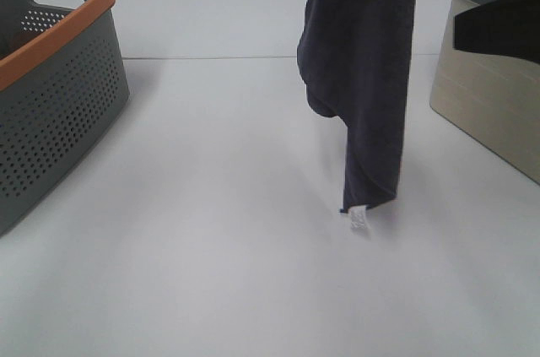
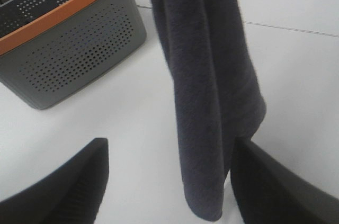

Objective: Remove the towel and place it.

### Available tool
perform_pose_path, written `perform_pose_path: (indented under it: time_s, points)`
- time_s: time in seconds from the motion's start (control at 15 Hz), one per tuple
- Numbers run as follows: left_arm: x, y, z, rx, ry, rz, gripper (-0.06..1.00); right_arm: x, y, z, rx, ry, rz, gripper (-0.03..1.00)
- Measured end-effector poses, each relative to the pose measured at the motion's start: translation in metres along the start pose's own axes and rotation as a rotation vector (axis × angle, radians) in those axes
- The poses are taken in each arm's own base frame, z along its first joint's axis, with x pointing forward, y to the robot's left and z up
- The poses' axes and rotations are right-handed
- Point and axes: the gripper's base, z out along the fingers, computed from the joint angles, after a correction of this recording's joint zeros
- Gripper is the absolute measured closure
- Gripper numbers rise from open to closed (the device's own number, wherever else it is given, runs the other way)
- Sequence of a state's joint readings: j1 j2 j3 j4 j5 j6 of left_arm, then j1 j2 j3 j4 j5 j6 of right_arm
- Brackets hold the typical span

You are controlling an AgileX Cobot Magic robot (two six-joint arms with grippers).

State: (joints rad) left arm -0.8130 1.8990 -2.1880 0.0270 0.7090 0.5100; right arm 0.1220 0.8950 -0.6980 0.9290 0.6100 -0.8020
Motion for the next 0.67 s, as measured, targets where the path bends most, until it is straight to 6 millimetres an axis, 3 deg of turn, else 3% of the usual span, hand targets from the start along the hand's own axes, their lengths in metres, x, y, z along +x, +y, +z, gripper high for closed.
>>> perform_pose_path:
  time_s: [0.4, 0.67]
  points:
    - [0.002, -0.001, 0.005, -0.004, 0.005, 0.002, 0.94, 0.007, 0.035, 0.076, -0.057, 0.027, -0.08, 0.38]
    - [0.002, -0.001, 0.007, -0.005, 0.008, 0.005, 0.94, 0.013, 0.039, 0.112, 0.064, -0.029, -0.024, 0.38]
